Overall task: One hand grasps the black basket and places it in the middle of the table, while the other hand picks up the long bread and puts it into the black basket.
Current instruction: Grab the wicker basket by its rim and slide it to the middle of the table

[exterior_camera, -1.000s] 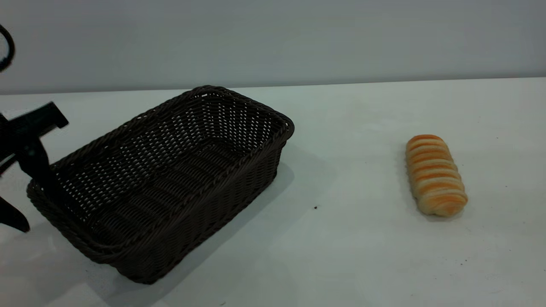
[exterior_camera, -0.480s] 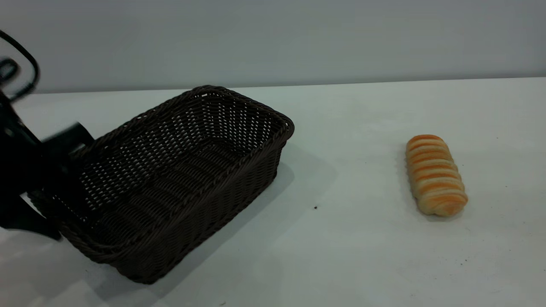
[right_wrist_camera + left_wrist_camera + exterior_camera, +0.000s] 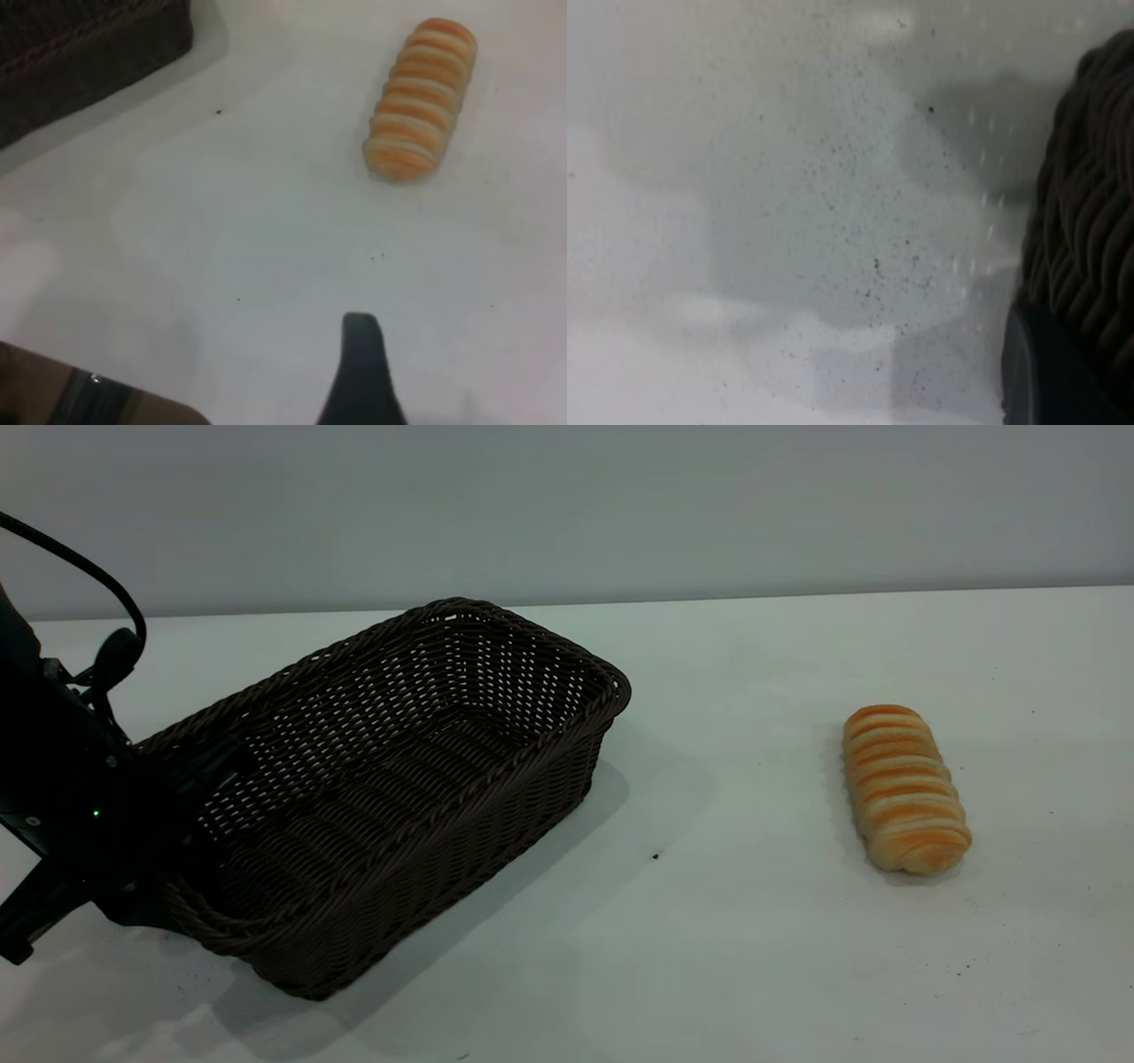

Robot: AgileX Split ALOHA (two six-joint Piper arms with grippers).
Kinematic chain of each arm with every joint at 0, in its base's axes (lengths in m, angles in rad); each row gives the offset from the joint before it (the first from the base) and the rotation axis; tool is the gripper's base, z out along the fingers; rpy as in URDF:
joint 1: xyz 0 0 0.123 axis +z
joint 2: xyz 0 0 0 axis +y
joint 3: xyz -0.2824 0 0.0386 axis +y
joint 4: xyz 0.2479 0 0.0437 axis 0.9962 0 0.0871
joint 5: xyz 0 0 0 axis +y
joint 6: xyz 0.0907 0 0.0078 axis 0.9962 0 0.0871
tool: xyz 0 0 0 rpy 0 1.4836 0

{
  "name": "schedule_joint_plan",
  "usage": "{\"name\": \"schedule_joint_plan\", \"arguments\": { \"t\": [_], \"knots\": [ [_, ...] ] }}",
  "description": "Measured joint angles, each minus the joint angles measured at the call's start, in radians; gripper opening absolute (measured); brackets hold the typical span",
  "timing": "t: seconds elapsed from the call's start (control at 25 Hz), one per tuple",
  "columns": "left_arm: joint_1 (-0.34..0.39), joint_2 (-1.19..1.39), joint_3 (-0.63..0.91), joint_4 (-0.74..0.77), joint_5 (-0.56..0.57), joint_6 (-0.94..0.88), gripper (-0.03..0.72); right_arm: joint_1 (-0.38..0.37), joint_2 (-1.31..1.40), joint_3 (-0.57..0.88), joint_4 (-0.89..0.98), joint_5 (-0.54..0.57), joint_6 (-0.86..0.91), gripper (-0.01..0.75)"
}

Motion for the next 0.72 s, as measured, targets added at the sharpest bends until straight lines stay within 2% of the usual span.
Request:
{"name": "schedule_joint_plan", "arguments": {
  "t": [0.12,0.28,0.56,0.72],
  "knots": [
    [0.0,-0.019,0.0,-0.009,0.007,0.042,0.142,0.0,0.0,0.0,-0.003,0.0,0.0,0.587],
    [0.0,-0.064,-0.023,-0.002,0.041,0.246,0.142,0.0,0.0,0.0,-0.016,0.0,0.0,0.587],
    [-0.001,-0.041,-0.227,-0.016,0.201,0.694,0.142,0.0,0.0,0.0,-0.018,0.002,0.0,0.587],
    [-0.001,0.056,-0.361,-0.017,0.258,0.814,0.142,0.0,0.0,0.0,-0.018,0.013,0.0,0.587]
  ]
}}
